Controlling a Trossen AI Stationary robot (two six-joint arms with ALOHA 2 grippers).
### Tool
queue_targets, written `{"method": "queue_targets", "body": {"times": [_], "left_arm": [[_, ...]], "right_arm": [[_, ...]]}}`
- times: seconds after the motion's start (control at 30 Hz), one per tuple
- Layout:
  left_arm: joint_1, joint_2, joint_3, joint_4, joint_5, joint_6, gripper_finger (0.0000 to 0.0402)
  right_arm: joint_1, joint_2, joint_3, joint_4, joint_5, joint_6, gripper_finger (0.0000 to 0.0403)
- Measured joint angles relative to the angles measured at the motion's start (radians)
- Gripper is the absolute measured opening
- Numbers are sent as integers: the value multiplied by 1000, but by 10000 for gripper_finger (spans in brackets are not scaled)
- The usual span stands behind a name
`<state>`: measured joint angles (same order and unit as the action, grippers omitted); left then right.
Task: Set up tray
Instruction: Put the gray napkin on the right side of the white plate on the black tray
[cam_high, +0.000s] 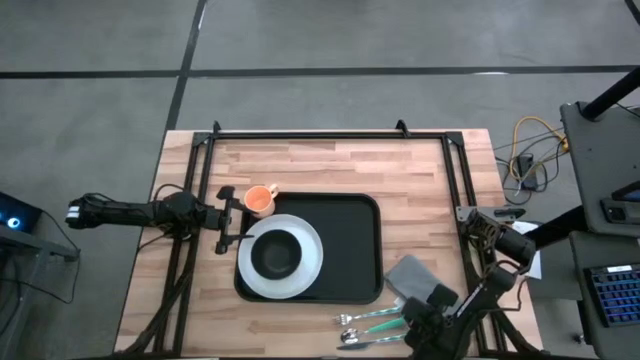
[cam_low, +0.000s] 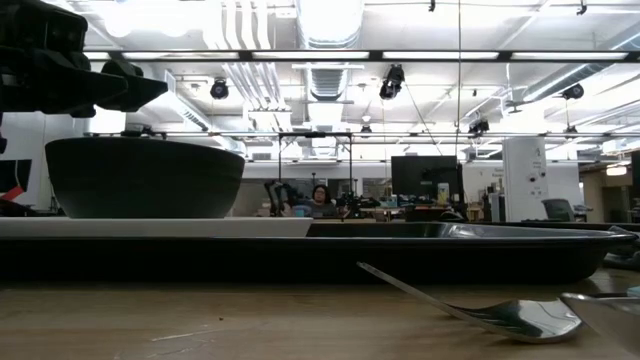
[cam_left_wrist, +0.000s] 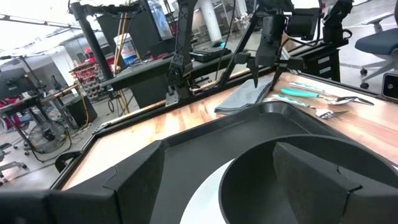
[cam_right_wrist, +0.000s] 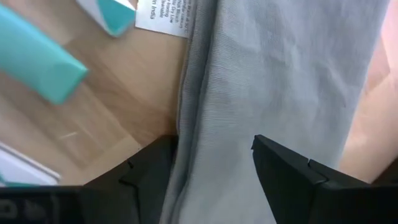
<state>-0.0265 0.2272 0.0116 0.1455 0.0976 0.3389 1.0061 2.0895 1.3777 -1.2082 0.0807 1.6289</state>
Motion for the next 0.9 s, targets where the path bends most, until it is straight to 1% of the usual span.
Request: {"method": "queue_targets", "body": {"times": [0.1,0.2,0.3,0.4,0.57,0.67,0.77,0.9], "left_arm": [[-1,0,0,0,0,0,280],[-1,0,0,0,0,0,280],[-1,0,0,0,0,0,280],[-1,0,0,0,0,0,280],[-1,0,0,0,0,0,280],[0,0,0,0,0,0,280],[0,0,0,0,0,0,280],[0,0,0,1,0,0,280]], "right_arm": [[0,2,-2,-4,-3,-10,189],[0,4,-4,-4,-25,-30,150],[-2,5,-5,-4,-51,-32,91],[-2,7,-6,1,-55,-38,27],[-11,-7,-10,2,-51,19,11],[-10,-40,-17,-10,7,79,10],[-10,-109,-15,-44,62,168,9],[-11,-187,-30,-72,98,254,9]]}}
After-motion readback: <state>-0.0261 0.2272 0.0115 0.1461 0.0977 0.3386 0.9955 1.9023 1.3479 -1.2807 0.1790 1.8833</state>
